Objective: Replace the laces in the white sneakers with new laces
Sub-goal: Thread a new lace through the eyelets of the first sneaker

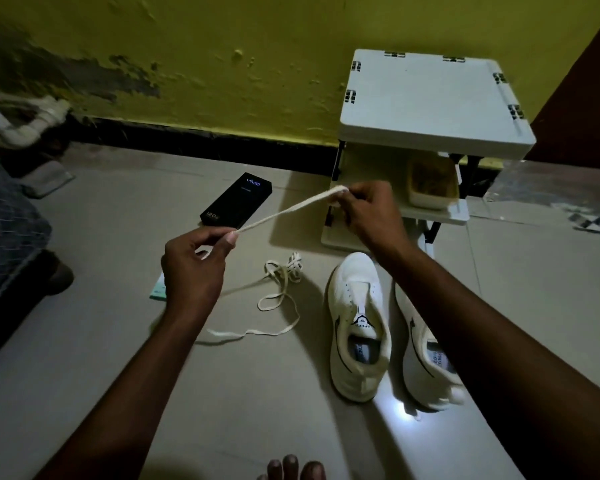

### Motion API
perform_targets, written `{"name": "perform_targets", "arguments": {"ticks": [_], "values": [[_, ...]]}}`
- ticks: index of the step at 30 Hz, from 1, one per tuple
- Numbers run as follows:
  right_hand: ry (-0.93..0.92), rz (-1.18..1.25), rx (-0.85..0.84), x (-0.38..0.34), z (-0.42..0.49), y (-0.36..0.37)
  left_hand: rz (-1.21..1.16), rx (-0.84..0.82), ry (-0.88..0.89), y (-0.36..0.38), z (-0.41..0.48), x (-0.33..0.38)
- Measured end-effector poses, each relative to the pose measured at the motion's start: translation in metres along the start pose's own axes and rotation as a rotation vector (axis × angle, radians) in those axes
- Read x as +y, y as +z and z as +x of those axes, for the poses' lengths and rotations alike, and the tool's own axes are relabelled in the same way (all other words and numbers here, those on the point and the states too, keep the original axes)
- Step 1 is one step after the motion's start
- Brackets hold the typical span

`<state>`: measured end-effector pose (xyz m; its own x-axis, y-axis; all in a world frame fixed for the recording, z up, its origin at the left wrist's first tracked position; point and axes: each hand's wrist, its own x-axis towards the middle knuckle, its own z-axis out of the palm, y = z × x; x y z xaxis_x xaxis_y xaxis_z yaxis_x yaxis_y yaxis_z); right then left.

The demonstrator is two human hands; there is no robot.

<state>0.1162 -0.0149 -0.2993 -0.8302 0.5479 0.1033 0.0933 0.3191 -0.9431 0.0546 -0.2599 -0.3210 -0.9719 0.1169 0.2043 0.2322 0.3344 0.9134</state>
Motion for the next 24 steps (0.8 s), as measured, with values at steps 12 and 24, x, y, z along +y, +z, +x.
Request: {"name": "perform_targets", "arguments": {"ticks": [12, 24], "values": [[-0.177, -0.192, -0.468, 0.015, -0.045, 0.042, 0.037, -0.371, 0.206, 0.010, -0.006, 0.028], [-0.460, -0.327, -0.329, 0.021, -0.063, 0.035, 0.001, -0.470, 0.249, -0.002, -0.013, 0.045]]}}
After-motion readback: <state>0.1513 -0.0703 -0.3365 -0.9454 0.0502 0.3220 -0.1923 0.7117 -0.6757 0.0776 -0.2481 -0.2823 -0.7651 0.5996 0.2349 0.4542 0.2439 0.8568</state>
